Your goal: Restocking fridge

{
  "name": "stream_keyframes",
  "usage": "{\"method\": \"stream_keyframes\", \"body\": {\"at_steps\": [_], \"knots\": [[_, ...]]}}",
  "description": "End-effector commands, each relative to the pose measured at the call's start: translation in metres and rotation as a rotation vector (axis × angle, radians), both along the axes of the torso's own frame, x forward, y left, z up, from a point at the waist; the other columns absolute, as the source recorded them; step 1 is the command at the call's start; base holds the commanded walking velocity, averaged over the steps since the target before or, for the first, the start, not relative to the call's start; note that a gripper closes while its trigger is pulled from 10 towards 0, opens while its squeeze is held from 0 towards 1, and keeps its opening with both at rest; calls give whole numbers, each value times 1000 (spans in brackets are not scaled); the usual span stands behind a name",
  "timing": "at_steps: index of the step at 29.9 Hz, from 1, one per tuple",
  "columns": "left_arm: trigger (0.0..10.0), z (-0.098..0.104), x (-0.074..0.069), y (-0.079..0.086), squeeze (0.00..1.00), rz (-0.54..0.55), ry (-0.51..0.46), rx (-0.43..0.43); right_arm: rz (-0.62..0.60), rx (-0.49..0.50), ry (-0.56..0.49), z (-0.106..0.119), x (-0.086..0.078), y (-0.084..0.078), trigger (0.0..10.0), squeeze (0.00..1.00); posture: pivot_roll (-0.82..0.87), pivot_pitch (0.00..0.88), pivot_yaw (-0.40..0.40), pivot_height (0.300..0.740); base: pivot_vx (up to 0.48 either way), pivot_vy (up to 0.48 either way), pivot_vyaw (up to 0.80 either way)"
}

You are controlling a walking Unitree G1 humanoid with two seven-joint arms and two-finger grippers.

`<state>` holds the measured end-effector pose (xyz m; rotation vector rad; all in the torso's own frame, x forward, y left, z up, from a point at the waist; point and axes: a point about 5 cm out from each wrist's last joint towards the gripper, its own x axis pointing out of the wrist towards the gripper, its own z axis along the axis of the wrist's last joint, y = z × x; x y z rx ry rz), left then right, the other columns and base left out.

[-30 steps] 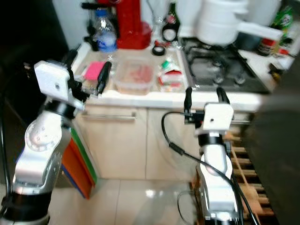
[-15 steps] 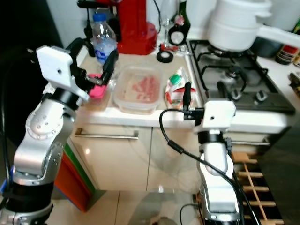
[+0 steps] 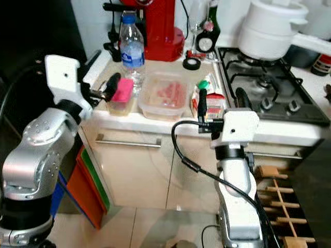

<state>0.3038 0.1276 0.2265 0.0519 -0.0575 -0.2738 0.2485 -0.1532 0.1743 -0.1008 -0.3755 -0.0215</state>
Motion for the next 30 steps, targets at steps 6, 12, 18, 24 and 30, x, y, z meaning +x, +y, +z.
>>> {"method": "stream_keyframes", "body": {"at_steps": [6,12,18,24,30], "knots": [[10000,-8,12,3,0,39,114,76,-1,9,37,-6,-1,0,10000,0,-50,0,13,740,0,0,0],[10000,-8,14,3,0,45,164,84,-5,3,44,-8,-1,-1,10000,0,-60,0,15,740,0,0,0],[10000,-9,12,-4,0,19,188,66,-4,1,46,-9,-2,-1,10000,0,-58,0,14,740,0,0,0],[10000,-8,9,-12,0,-9,196,51,4,-3,46,-9,-1,1,10000,0,-58,0,13,740,0,0,0],[10000,-9,7,-19,0,-39,211,40,8,-6,45,-9,-1,2,10000,0,-61,0,16,740,0,0,0]]}}
